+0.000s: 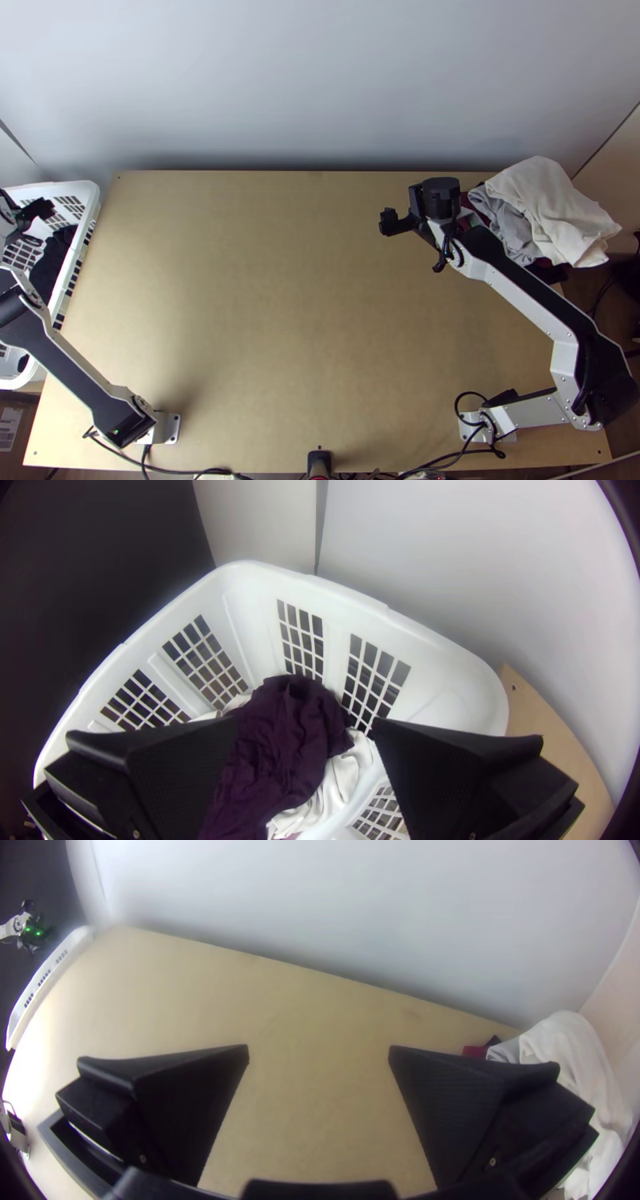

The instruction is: Fold the t-shirt

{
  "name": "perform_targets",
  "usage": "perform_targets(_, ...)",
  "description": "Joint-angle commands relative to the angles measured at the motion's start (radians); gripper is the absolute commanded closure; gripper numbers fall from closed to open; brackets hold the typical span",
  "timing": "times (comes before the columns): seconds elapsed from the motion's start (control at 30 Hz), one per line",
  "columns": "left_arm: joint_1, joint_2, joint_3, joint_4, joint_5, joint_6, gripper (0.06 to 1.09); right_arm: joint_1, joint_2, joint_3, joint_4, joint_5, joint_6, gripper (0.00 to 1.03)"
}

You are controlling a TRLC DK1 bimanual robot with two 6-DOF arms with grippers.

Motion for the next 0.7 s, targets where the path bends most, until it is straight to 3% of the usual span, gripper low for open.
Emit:
perform_targets(0.0,0.019,0.167,0.206,-0.097,-0.006,0.002,0.11,0.01,0.016,-0.009,0.01,0.0,-0.005,0.05)
perform_targets(0.17,0.029,0.276,0.326,-0.149,-0.006,0.003,0.11,0.022,0.036,-0.004,0.01,0.002,-0.015,0.05)
perform_targets(0.67,0.016,0.409,0.384,-0.11,-0.035,0.018,0.11,0.025,0.042,-0.007,0.008,0.022,-0.036,0.05)
